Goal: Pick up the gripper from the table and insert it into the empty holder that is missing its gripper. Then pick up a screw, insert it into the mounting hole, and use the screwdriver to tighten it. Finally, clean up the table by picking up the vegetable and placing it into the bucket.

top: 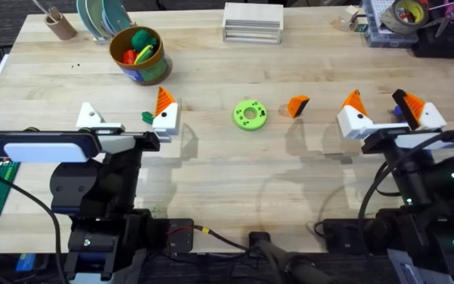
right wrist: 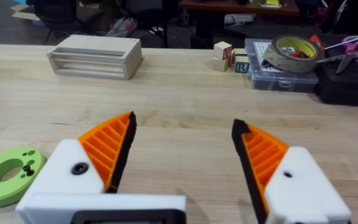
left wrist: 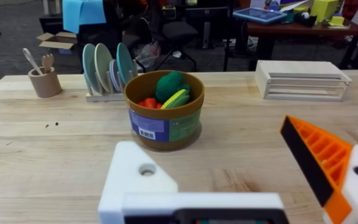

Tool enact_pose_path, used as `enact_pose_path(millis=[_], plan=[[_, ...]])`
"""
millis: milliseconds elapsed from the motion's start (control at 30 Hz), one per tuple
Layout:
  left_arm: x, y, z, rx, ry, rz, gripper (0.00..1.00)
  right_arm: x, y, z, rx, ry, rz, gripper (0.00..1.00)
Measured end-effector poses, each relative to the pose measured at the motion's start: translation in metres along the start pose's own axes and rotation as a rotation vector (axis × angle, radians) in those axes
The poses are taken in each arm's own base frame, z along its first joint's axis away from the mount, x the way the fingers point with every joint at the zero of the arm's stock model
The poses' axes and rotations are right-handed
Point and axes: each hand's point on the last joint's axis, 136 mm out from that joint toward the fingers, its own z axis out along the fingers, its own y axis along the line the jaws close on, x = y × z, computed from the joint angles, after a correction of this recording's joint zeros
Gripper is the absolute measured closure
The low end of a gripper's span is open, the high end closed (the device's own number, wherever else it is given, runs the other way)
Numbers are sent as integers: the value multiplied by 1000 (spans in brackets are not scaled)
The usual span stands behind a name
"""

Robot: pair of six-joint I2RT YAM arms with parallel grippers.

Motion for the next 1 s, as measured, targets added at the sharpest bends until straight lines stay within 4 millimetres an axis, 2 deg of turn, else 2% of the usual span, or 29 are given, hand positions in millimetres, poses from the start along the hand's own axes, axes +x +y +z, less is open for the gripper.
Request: enact_pose_path(millis=[500, 733, 867, 1000], plan=[[0, 0, 0, 0, 0, -3, 8, 0, 0, 0, 2, 1, 0, 9], [-1, 14, -3, -84, 19, -133, 9, -5, 0, 0, 1, -17, 67, 10], [-16, 24, -11, -143, 38, -171, 8, -11, 0, -4, 1, 7, 118, 10], [-37, 29, -24, -178, 64, -185, 8, -32, 0, -12, 0, 55, 116, 10]])
